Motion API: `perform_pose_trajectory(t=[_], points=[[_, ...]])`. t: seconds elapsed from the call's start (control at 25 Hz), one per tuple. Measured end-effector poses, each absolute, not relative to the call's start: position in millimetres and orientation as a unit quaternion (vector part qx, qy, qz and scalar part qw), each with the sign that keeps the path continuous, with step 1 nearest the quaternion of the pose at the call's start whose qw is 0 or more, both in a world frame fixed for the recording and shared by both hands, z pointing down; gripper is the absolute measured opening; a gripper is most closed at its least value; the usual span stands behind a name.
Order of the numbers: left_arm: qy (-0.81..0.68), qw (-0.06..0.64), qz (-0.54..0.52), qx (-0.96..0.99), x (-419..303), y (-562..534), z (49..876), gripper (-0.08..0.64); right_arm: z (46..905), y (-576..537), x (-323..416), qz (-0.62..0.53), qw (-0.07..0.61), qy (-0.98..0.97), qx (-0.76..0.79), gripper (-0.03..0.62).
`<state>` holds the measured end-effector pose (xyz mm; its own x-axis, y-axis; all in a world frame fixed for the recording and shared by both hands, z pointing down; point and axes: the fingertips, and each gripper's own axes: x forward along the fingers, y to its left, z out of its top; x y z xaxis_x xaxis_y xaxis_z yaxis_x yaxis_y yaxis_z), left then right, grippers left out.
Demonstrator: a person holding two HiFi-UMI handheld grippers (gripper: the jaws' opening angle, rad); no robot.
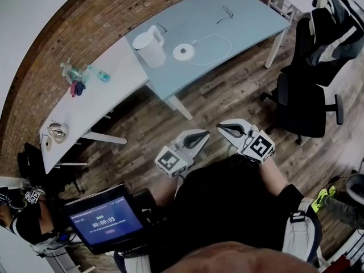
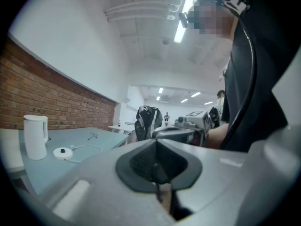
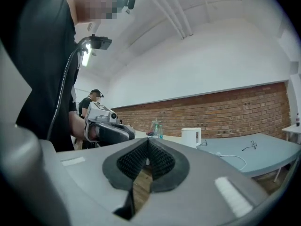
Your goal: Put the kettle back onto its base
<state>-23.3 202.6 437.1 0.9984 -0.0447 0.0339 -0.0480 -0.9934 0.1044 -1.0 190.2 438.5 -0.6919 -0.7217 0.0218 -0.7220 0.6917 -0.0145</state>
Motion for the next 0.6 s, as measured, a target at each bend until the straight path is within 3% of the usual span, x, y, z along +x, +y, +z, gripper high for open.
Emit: perform_pose_trajectory(t=[0.6], points=[[-0.082, 0.063, 0.025, 0.994, 64, 148, 436, 0.002, 448, 126, 85, 0.035, 0.01, -0.932, 0.361, 0.005]])
